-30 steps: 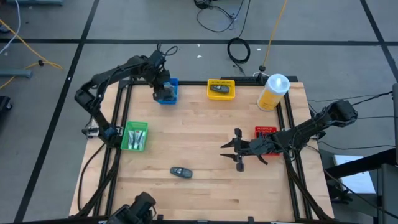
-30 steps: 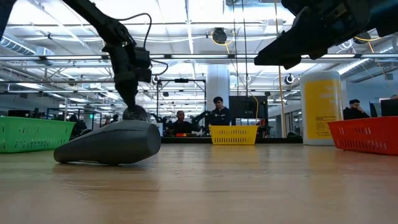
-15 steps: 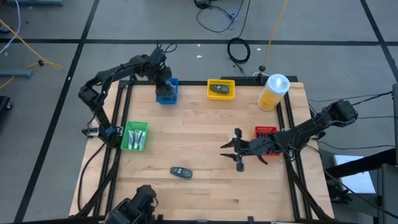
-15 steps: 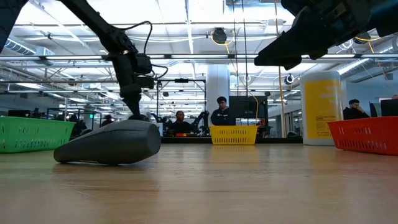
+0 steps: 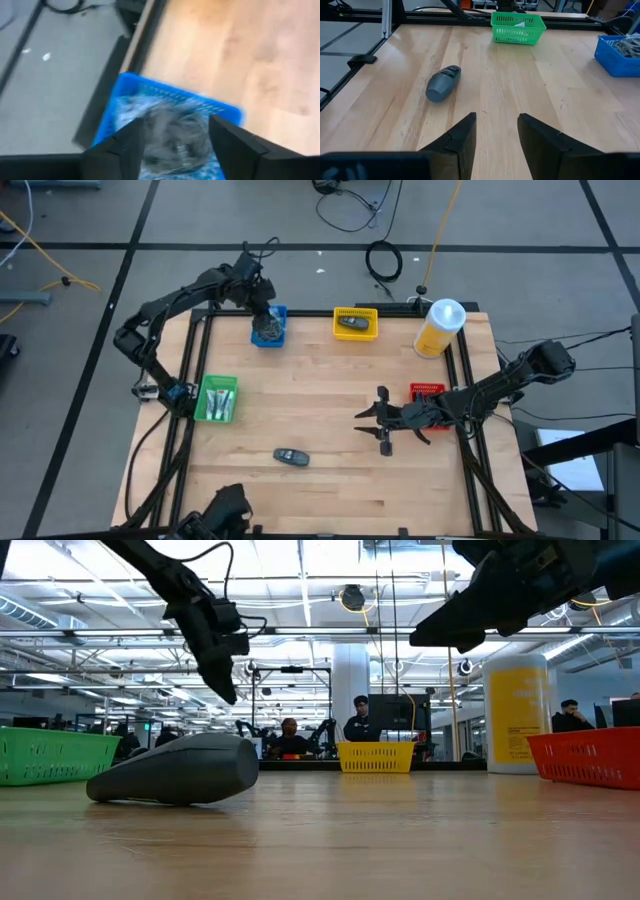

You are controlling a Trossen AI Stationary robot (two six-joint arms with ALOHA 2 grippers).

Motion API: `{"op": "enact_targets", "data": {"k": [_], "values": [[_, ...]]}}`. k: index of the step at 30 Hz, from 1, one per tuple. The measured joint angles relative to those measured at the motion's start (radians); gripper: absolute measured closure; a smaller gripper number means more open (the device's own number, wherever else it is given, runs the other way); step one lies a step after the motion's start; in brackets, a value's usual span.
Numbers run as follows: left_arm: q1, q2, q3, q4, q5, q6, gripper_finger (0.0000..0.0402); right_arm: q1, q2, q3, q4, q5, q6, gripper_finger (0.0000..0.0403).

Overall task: Pick & Place Travel size toiletries
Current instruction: Put the black hairbrush into the blue bin, then put the gray deodorant into the yellow bin

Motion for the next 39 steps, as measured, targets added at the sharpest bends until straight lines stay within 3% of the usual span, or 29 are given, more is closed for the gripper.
{"op": "enact_targets", "data": {"k": [2,9,12,18,24,30,35,39], "values": [[-0.008,0.001,-0.009,-0.002,0.010,-0.001,0.0221,0.000,0.000,-0.007,0.002,0.000,0.001,0.0268],[-0.001,0.020,-0.130,0.188,-0.129,-0.051,0.0359,0.000,0.000,-0.100,0.114,-0.001,0.033,0.0268],[0.000,0.021,-0.188,0.273,-0.154,-0.057,0.0394,0.000,0.000,-0.140,0.203,-0.001,0.028,0.0268],[0.005,0.021,-0.287,0.421,-0.160,-0.069,0.0382,0.000,0.000,-0.163,0.279,-0.002,0.016,0.0268],[0.005,0.021,-0.367,0.540,-0.159,-0.071,0.0399,0.000,0.000,-0.163,0.283,-0.002,0.009,0.0268],[-0.004,0.004,-0.377,0.552,-0.164,-0.092,0.0387,0.000,0.000,-0.163,0.304,-0.002,-0.021,0.0268],[-0.059,-0.126,-0.377,0.555,-0.191,-0.143,0.0385,0.000,0.000,-0.163,0.301,-0.003,-0.076,0.0268],[-0.165,-0.285,-0.377,0.508,-0.184,-0.207,0.0385,0.000,0.000,-0.163,0.302,-0.017,-0.095,0.0268]]}}
